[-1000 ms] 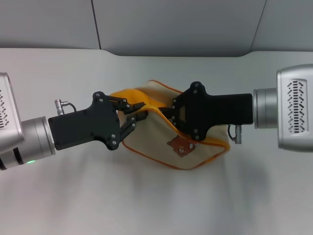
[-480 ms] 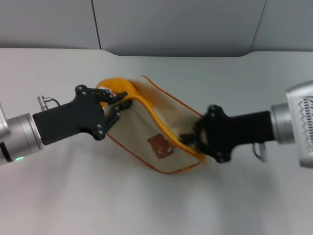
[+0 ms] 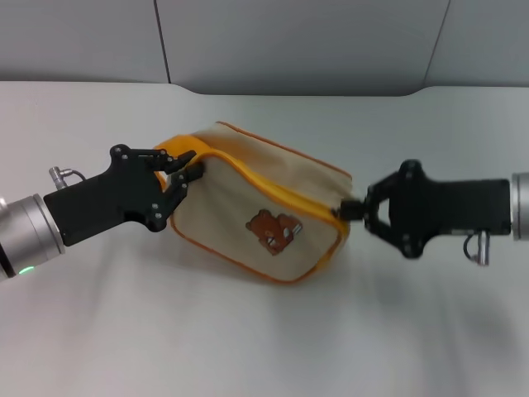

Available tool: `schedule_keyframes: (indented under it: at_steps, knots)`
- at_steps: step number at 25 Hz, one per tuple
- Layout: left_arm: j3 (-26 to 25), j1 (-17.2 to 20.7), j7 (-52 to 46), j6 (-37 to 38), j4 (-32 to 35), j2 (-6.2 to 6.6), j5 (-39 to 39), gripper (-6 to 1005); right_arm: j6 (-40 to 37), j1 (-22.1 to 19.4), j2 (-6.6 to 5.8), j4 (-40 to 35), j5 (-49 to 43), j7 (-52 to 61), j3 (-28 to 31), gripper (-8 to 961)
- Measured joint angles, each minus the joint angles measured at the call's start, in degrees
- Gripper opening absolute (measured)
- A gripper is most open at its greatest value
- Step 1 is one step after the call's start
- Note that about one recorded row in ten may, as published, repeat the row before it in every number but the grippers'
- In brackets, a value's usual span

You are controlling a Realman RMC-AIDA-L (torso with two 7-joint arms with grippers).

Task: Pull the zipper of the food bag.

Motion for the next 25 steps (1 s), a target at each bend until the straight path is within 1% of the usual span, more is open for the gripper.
schedule_keyframes:
  at_steps: [1,2,3,4,5,6,7,8,9,12,13,14,17,18,19,21,22,23,24,25]
  knots:
    - [-0.3,0.2,-1.3,-0.6,0.0,-0.06,0.0,155,0.0,0.7,-0.18,2.0,0.7,0.4,1.9,50]
    - [-0.3,0.2,-1.3,-0.6,0.0,-0.06,0.0,157,0.0,0.7,-0.18,2.0,0.7,0.4,1.9,52]
    - [-0.7,0.6,-3.0,-1.5,-0.1,-0.14,0.0,160,-0.1,1.6,-0.50,5.5,1.0,0.9,5.6,54]
    - [-0.7,0.6,-3.0,-1.5,-0.1,-0.14,0.0,163,-0.1,1.6,-0.50,5.5,1.0,0.9,5.6,72]
    - [-1.0,1.1,-4.0,-2.0,-0.2,-0.23,0.0,165,-0.3,2.1,-0.61,7.4,1.0,1.1,7.5,91]
    - [-1.7,2.0,-5.8,-3.1,-0.3,-0.54,0.0,168,-1.0,2.9,-0.87,11.1,1.1,1.4,11.6,109]
    - [-1.7,2.0,-5.8,-3.1,-0.3,-0.54,0.0,171,-1.0,2.9,-0.87,11.1,1.1,1.4,11.6,127]
    - [-2.8,2.9,-8.2,-4.8,-0.3,-1.01,0.0,173,-2.0,3.5,-1.41,14.7,1.5,1.4,15.0,146]
    - [-2.8,2.9,-8.2,-4.8,-0.3,-1.01,0.0,176,-2.0,3.5,-1.41,14.7,1.5,1.4,15.0,164]
    - [-3.2,4.1,-10.6,-6.4,-0.3,-1.21,0.0,184,-4.1,3.9,-2.63,20.5,3.1,1.4,18.7,219]
    - [-3.4,4.9,-11.9,-5.7,-0.3,-1.07,0.0,187,-4.9,3.7,-2.93,21.8,3.7,1.3,19.2,238]
    - [-3.4,4.9,-11.9,-5.7,-0.3,-1.07,0.0,189,-5.4,3.4,-3.03,22.4,4.0,1.3,19.3,256]
    - [-5.9,5.9,-13.5,-1.1,-0.1,-0.58,-1.5,197,-7.2,2.5,-3.07,23.0,4.3,1.5,19.4,357]
    - [-7.0,6.3,-13.9,1.9,-0.1,-0.22,-2.1,200,-8.8,1.9,-3.04,23.1,4.2,1.6,19.1,391]
    - [-7.4,6.5,-14.4,4.6,-0.2,0.13,-2.5,203,-8.8,1.9,-3.04,23.1,4.2,1.6,19.1,424]
    - [-6.7,6.4,-15.8,10.2,-0.2,1.17,-2.2,208,-11.0,1.5,-3.27,23.2,3.3,1.7,18.7,505]
    - [-5.7,6.1,-16.5,12.6,0.0,1.55,-1.5,328,-12.1,1.4,-3.39,23.2,2.4,1.7,18.5,552]
    - [-1.6,5.1,-18.1,16.8,0.4,2.82,0.7,448,-15.2,1.1,-3.64,23.0,-0.3,1.8,18.4,598]
    - [-1.6,5.1,-18.1,16.8,0.4,2.82,0.7,496,-15.2,1.1,-3.64,23.0,-0.3,1.8,18.4,645]
    - [0.6,4.6,-18.7,18.1,0.5,3.32,1.4,543,-16.4,1.0,-3.69,22.9,-1.8,1.8,18.3,692]
